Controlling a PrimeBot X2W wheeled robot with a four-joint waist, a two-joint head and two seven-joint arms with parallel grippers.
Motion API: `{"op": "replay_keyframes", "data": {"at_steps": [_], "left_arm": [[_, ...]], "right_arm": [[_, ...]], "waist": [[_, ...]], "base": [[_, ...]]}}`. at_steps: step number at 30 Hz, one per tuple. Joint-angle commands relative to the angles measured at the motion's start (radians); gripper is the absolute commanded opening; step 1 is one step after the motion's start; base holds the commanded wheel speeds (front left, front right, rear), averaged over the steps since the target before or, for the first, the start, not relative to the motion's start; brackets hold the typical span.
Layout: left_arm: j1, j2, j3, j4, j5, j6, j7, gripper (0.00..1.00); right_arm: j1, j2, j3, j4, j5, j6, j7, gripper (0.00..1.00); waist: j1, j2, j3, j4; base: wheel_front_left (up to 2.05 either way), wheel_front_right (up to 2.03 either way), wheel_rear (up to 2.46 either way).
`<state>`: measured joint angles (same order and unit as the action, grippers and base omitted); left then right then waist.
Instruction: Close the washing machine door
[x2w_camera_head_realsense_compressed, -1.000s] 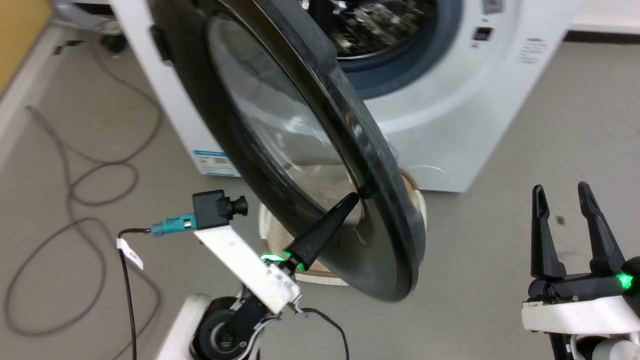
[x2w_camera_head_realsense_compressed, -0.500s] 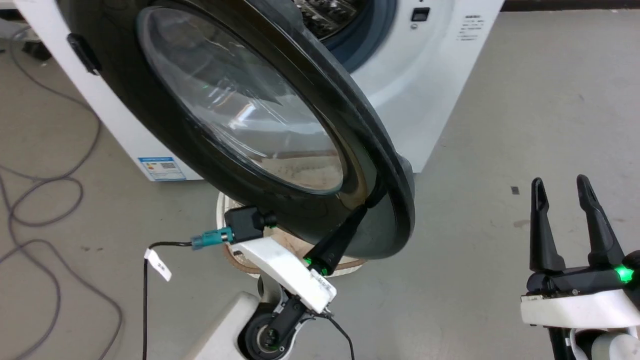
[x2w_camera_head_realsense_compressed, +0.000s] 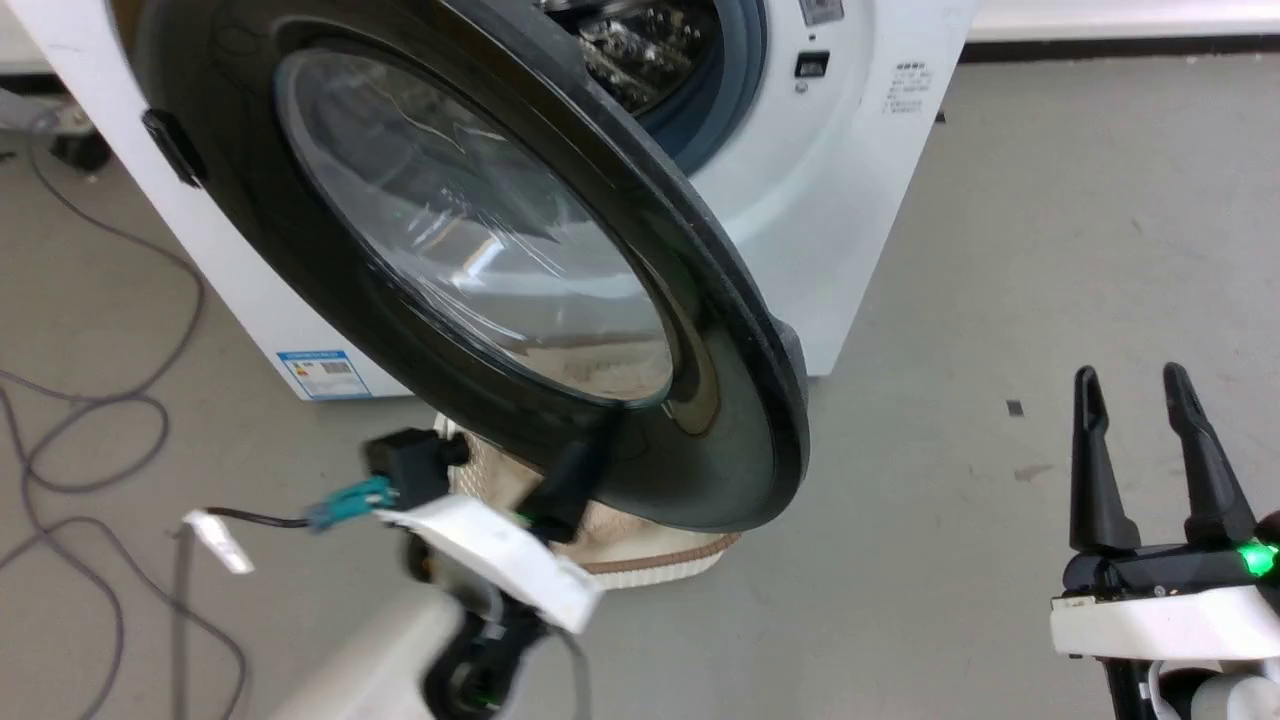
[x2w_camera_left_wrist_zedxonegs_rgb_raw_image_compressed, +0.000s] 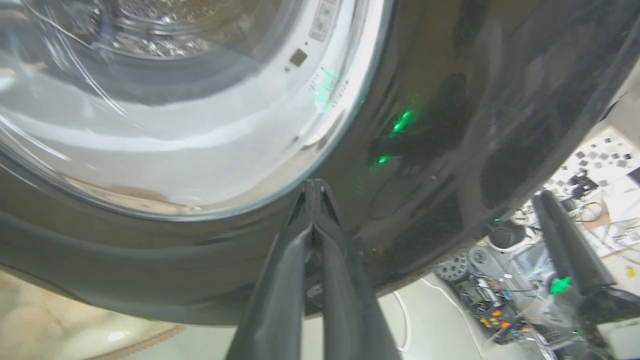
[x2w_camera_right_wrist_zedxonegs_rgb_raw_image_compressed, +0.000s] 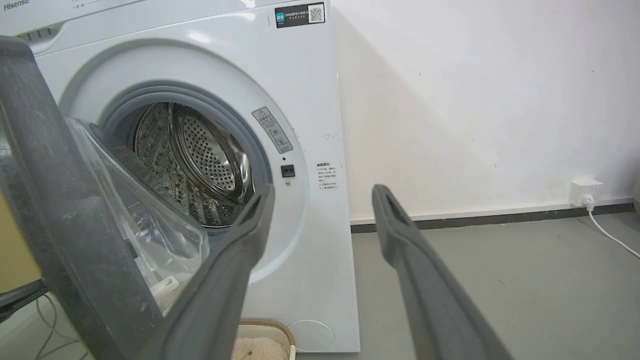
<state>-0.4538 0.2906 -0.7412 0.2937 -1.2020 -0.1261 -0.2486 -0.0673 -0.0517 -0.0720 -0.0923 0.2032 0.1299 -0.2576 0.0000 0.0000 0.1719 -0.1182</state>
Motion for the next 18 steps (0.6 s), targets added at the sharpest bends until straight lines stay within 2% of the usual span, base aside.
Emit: {"op": "replay_keyframes", "data": {"at_steps": [1,4,8,11,15,16,17,18], "left_arm": [[-0.010,0.018,0.031,0.025,0.066,-0.005,-0.011,0.00],[0.008,0.000,0.192,0.014,0.245,0.029,-0.012,0.00],[0.067,-0.043,0.382,-0.077,0.498,0.107,-0.013,0.00],[0.113,-0.064,0.491,-0.160,0.674,0.160,-0.013,0.00],[0.177,-0.077,0.585,-0.244,0.875,0.237,-0.013,0.00],[0.196,-0.080,0.601,-0.259,0.917,0.258,-0.013,0.40],[0.215,-0.085,0.617,-0.274,0.951,0.279,-0.013,1.00],[0.236,-0.091,0.629,-0.280,0.972,0.292,-0.013,1.00]], "right_arm": [[0.012,0.001,-0.006,0.000,-0.007,0.001,-0.004,1.00],[0.021,0.001,-0.014,-0.007,-0.017,0.001,-0.004,1.00],[0.026,0.001,-0.022,-0.018,-0.030,0.001,-0.004,1.00],[0.023,0.001,-0.028,-0.029,-0.040,0.001,-0.004,1.00],[0.013,0.001,-0.037,-0.047,-0.051,0.001,-0.004,1.00],[0.009,0.001,-0.041,-0.053,-0.052,0.001,-0.004,1.00],[0.005,0.001,-0.045,-0.060,-0.054,0.001,-0.004,1.00],[0.002,0.001,-0.048,-0.066,-0.057,0.001,-0.004,1.00]], "waist": [[0.0000,0.0000,-0.020,0.009],[0.0000,0.0000,-0.036,0.021],[0.0000,0.0000,-0.051,0.037],[0.0000,0.0000,-0.060,0.048],[0.0000,0.0000,-0.076,0.067],[0.0000,0.0000,-0.081,0.072],[0.0000,0.0000,-0.085,0.079],[0.0000,0.0000,-0.090,0.085]], "base": [[0.00,0.00,0.00],[0.00,0.00,0.00],[0.00,0.00,0.00],[0.00,0.00,0.00],[0.00,0.00,0.00],[0.00,0.00,0.00],[0.00,0.00,0.00],[0.00,0.00,0.00]]}}
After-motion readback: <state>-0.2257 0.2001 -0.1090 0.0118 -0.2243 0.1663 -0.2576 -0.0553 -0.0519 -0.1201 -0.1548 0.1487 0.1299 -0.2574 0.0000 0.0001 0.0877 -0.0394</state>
